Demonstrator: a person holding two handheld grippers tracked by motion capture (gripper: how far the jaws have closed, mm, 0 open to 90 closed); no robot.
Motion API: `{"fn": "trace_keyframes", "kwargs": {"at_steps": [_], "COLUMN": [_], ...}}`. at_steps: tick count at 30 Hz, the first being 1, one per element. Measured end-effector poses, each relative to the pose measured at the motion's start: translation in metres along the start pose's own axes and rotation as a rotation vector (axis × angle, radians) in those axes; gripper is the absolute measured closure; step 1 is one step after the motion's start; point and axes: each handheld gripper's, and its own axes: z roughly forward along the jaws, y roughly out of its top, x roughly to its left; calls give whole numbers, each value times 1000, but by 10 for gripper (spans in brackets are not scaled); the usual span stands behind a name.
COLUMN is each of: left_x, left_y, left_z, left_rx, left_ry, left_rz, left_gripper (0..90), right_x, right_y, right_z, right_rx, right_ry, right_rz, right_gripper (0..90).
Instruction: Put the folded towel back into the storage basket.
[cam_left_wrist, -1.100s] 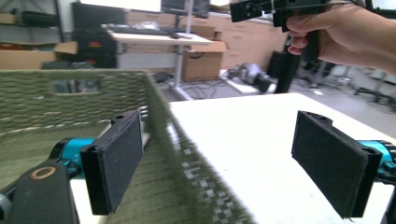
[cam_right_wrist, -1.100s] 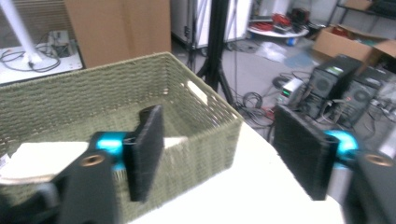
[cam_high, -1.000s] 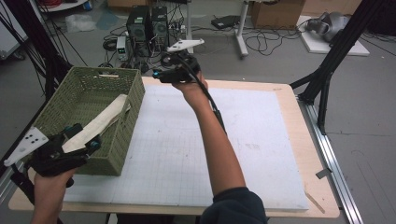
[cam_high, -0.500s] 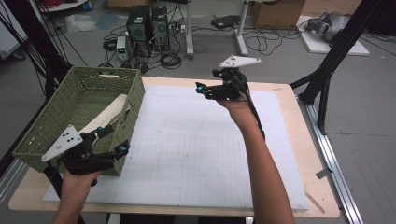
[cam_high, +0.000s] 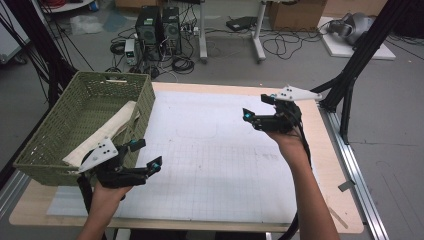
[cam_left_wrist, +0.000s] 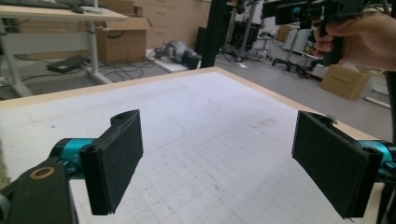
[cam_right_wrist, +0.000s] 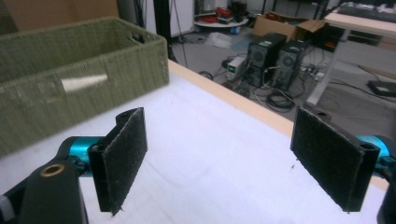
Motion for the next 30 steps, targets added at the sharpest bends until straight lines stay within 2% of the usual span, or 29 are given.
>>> {"fn": "trace_keyframes", "kwargs": {"at_steps": [4, 7, 11, 15, 18, 22, 26, 30], "left_x": [-3, -5, -8, -12, -16, -18, -21, -23], "left_y": [-2, -5, -11, -17, -22, -29, -38, -44], "left_z": [6, 12, 20, 28, 34, 43, 53, 59], "left_rx": [3, 23, 34, 19, 9, 25, 55, 78], "left_ry": [-16, -33, -49, -70, -83, -90, -88, -85], "left_rz": [15, 22, 18, 39, 56, 76, 92, 96], "left_gripper": [169, 180, 180, 179, 179, 179, 179, 183], "right_x": [-5, -9, -11, -7, -2, 6, 11, 13], "right_y": [-27, -45, -69, -98, -116, -134, -148, -159], "right_z": [-15, -27, -45, -62, -70, -80, -86, -90], "right_rx": [25, 29, 6, -11, 10, 28, 28, 35], "right_ry": [-28, -49, -79, -103, -142, -176, -197, -195], "right_rz": [3, 28, 57, 82, 61, 39, 37, 43], "right_gripper": [173, 173, 172, 172, 172, 172, 172, 172]}}
